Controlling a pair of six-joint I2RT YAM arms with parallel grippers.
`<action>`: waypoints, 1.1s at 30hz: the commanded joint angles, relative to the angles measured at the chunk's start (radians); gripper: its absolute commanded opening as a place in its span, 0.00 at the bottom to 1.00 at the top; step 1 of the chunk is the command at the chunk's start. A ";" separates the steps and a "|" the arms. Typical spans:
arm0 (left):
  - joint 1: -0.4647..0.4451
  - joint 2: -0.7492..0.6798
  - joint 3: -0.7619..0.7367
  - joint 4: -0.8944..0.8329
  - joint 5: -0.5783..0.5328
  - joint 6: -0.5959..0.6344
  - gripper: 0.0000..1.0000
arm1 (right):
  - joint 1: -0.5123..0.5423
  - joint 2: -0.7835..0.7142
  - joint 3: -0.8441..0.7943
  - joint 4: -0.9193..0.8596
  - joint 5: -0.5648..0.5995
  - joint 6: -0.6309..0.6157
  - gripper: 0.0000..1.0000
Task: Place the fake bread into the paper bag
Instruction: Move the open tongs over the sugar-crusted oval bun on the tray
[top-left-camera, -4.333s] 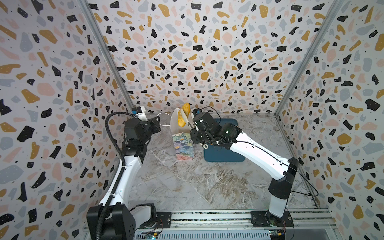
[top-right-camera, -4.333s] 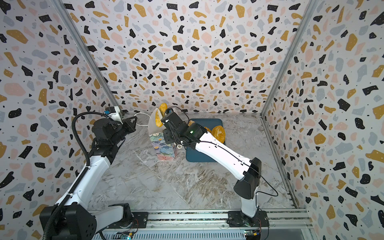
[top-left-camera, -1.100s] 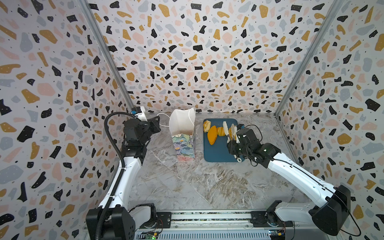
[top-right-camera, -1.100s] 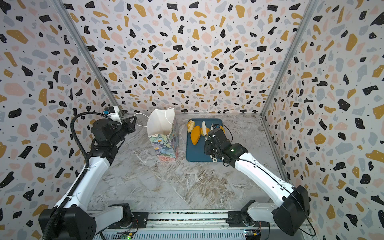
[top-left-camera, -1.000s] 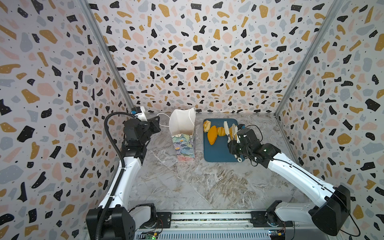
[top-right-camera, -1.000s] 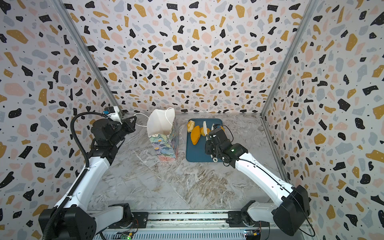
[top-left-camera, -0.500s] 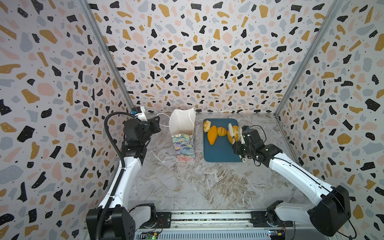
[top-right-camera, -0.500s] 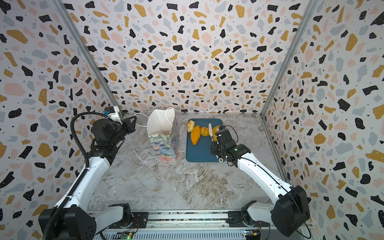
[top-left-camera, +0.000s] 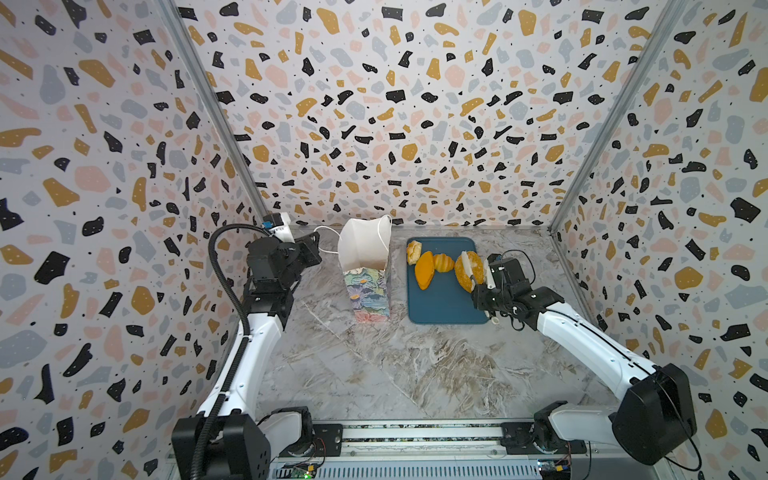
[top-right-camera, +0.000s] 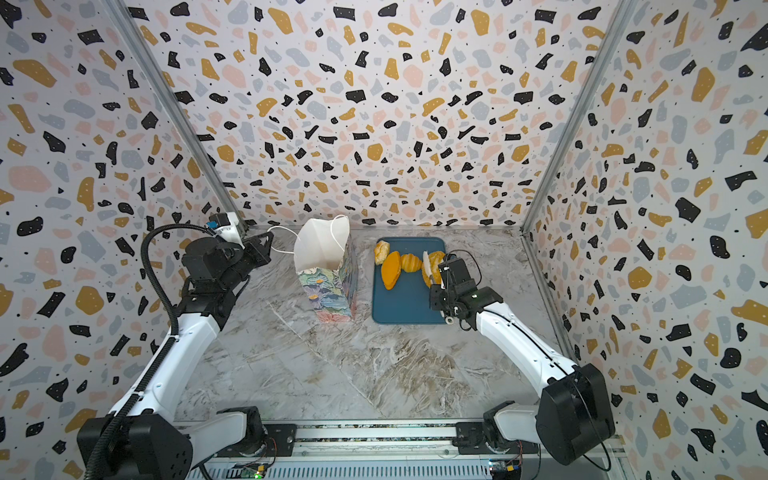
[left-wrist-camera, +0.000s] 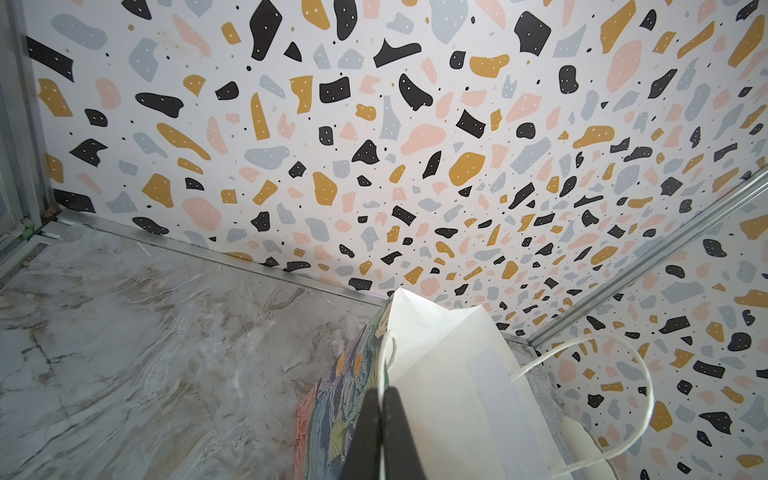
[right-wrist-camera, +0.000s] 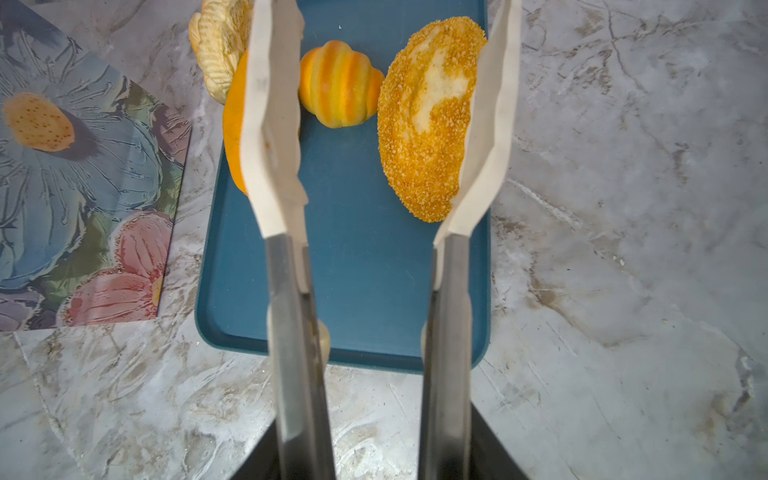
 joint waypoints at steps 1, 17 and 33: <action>-0.003 -0.011 -0.011 0.037 -0.013 0.011 0.00 | -0.018 0.012 0.026 0.019 -0.021 -0.042 0.50; -0.003 -0.014 -0.006 0.031 -0.013 0.015 0.00 | -0.049 0.166 0.089 -0.020 -0.003 -0.098 0.54; -0.003 -0.006 -0.005 0.028 -0.014 0.017 0.00 | -0.080 0.288 0.170 -0.074 0.006 -0.121 0.56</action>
